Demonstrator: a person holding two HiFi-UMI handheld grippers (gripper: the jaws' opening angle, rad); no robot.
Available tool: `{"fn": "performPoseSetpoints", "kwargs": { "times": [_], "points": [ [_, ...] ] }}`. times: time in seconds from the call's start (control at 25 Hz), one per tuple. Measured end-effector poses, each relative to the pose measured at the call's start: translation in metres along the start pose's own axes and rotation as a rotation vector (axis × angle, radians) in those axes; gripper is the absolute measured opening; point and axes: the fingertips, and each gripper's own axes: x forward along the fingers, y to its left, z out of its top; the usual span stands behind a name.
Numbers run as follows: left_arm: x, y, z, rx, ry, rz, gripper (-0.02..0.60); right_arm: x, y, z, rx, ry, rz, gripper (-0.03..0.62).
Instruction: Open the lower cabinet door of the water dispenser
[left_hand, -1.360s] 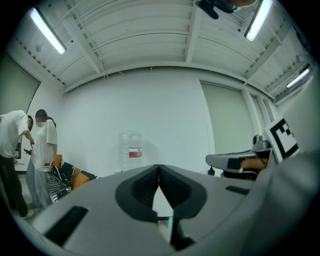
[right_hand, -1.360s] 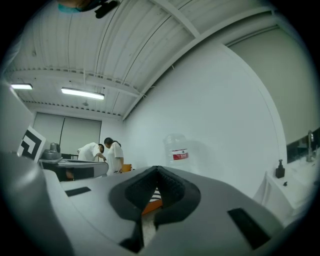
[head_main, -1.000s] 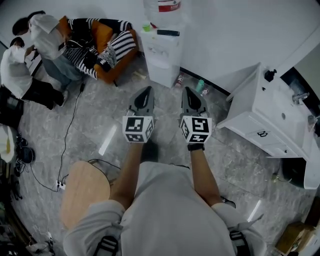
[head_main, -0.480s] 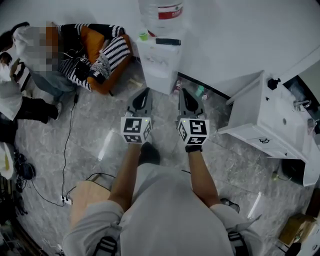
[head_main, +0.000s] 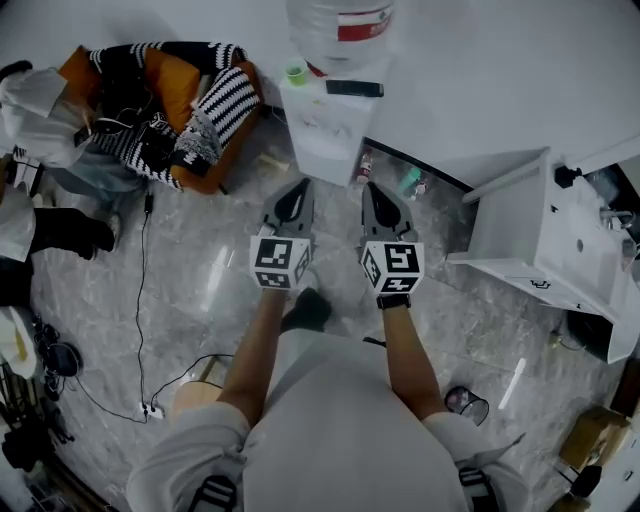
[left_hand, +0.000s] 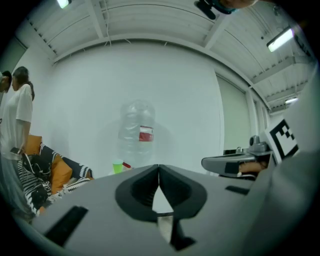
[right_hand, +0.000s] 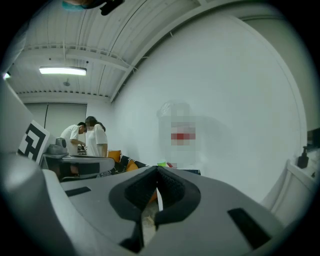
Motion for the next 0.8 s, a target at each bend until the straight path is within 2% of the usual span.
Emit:
{"fn": "performPoseSetpoints", "kwargs": {
  "times": [0.24, 0.52, 0.8],
  "points": [
    [0.043, 0.048, -0.037, -0.023, 0.061, -0.056, 0.014, 0.058, 0.003, -0.037, 0.047, 0.070, -0.023, 0.006],
    [0.091, 0.049, -0.101, -0.015, 0.156, -0.153, 0.014, 0.091, -0.025, -0.106, 0.073, 0.187, -0.048, 0.006],
    [0.146, 0.048, -0.185, -0.032, 0.228, -0.179, 0.014, 0.123, -0.063, -0.195, 0.041, 0.292, 0.013, 0.006]
  ]
}}
